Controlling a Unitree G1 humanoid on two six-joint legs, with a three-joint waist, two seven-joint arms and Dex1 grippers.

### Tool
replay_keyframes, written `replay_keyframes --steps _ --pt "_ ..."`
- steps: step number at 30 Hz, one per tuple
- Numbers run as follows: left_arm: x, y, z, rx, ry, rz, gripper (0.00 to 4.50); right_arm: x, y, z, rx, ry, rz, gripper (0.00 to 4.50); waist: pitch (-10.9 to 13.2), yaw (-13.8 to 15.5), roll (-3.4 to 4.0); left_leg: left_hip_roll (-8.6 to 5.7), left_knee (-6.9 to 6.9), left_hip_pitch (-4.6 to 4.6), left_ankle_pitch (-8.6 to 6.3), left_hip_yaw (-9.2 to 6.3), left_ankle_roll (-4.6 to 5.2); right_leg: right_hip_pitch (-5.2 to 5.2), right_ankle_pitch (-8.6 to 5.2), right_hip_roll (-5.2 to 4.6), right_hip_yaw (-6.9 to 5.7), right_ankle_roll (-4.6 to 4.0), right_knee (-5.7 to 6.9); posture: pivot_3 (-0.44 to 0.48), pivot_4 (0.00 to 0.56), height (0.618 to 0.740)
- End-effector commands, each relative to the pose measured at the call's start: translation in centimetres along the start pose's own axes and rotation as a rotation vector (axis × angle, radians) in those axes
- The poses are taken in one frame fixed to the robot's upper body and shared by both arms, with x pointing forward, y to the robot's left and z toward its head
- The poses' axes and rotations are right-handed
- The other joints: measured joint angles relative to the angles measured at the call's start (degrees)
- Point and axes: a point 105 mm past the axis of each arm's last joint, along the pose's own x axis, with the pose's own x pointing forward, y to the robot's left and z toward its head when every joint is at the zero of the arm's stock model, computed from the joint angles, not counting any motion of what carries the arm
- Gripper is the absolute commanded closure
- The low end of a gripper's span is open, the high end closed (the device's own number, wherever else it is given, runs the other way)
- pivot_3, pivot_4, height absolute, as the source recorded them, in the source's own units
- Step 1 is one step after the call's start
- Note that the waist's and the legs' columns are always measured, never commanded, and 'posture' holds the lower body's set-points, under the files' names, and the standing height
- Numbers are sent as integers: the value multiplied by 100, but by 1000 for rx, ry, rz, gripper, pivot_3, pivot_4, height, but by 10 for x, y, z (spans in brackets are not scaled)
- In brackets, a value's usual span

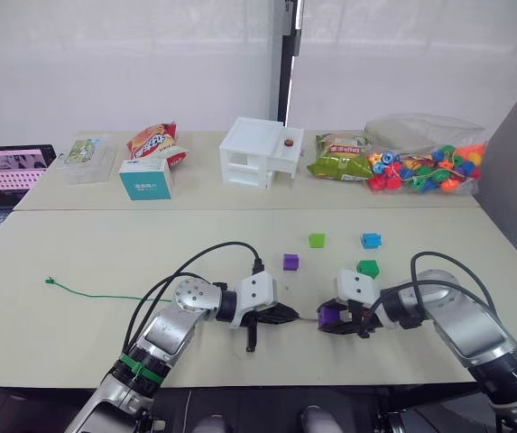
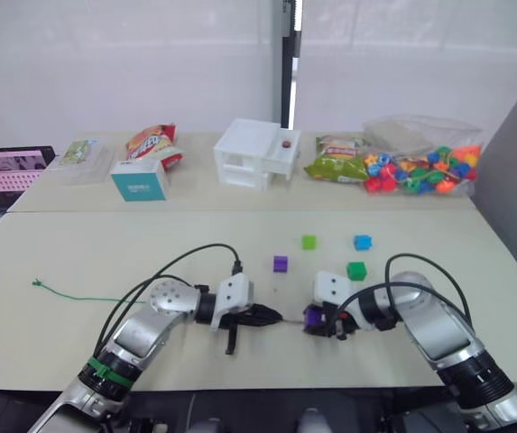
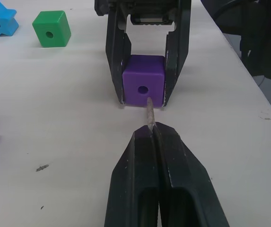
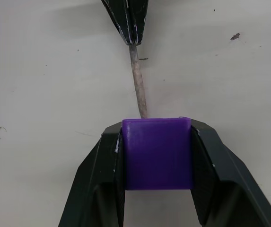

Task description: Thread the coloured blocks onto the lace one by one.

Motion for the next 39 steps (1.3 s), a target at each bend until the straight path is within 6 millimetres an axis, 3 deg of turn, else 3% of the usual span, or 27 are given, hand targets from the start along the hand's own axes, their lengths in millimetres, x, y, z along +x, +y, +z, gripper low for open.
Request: replay_keyframes --steps 1,18,32,39 --pt "5 3 15 38 -63 9 4500 1 0 -4 7 15 -13 3309 0 2 0 0 0 0 0 0 0 1 0 0 0 0 0 0 150 740" --pt "-7 0 16 10 -62 22 4500 2 -3 -8 8 24 -18 3309 -1 -1 -3 0 0 4 1 0 -1 4 0 0 0 0 -1 0 150 740" --pt "-14 3 -16 6 67 70 4500 5 0 -6 7 10 -14 3309 -2 -15 -10 1 -3 12 0 0 -1 7 0 2 0 0 0 0 150 740" --pt "-13 3 -17 -43 50 58 4500 5 1 -6 7 8 -16 3309 -2 -14 -13 1 -3 12 0 0 -1 8 0 2 0 0 0 0 150 740"
